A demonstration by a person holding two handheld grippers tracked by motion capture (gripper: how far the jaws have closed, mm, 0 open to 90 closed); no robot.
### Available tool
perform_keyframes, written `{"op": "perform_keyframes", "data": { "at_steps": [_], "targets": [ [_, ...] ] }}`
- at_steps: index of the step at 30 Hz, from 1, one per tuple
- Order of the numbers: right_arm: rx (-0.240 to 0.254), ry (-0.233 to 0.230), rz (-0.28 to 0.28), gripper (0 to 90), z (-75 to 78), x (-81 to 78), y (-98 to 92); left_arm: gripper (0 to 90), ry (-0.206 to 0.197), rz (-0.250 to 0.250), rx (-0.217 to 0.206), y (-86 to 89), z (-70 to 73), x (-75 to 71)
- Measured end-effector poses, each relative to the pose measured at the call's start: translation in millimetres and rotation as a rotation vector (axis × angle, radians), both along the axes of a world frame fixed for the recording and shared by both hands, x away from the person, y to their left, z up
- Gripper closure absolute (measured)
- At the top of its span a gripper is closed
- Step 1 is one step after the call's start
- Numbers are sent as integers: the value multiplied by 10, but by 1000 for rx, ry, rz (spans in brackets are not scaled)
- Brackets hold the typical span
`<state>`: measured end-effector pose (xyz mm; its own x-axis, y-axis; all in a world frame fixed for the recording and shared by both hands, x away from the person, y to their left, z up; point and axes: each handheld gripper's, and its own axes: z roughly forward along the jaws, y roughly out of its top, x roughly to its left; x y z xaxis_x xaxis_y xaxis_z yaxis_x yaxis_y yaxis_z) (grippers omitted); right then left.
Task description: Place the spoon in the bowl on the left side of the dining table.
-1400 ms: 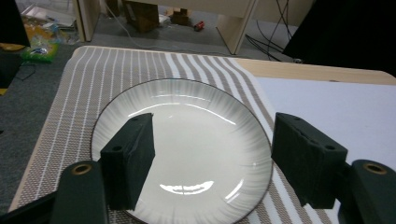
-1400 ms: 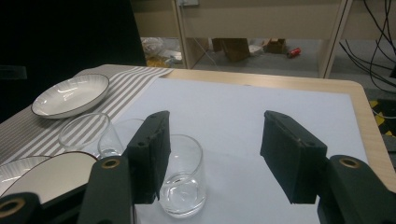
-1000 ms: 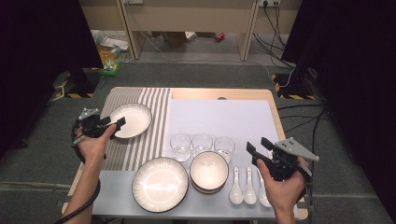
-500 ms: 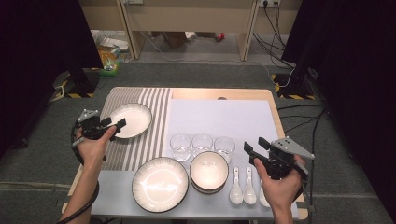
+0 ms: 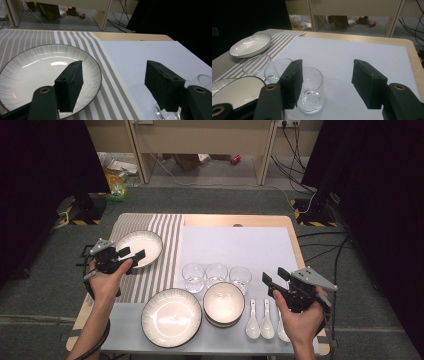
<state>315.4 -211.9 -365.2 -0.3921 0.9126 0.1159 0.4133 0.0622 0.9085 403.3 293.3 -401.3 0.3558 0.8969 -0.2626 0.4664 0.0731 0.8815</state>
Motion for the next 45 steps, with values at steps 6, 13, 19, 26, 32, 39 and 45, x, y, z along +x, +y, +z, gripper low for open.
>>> {"op": "perform_keyframes", "data": {
  "at_steps": [6,13,19,26,32,39,45],
  "targets": [
    [-2,5,-10,424,3,-11,-8,301,-10,-64,-14,-135,11,-82],
    [-6,6,-8,424,-10,0,-8,303,-29,-136,-18,-304,20,-192],
    [-10,3,-9,425,-5,-10,-11,307,-33,-172,-9,-406,29,-253],
    [-16,0,-12,424,-1,-9,-9,302,-40,-200,-10,-496,46,-323],
    [-13,0,-4,423,-10,-3,14,304,-44,-232,6,-593,72,-379],
    [-29,-5,-9,406,-11,-2,23,304,-43,-268,8,-702,79,-423],
    [-43,-4,-12,398,-16,3,28,303,-33,-322,7,-841,76,-454]
  ]
}}
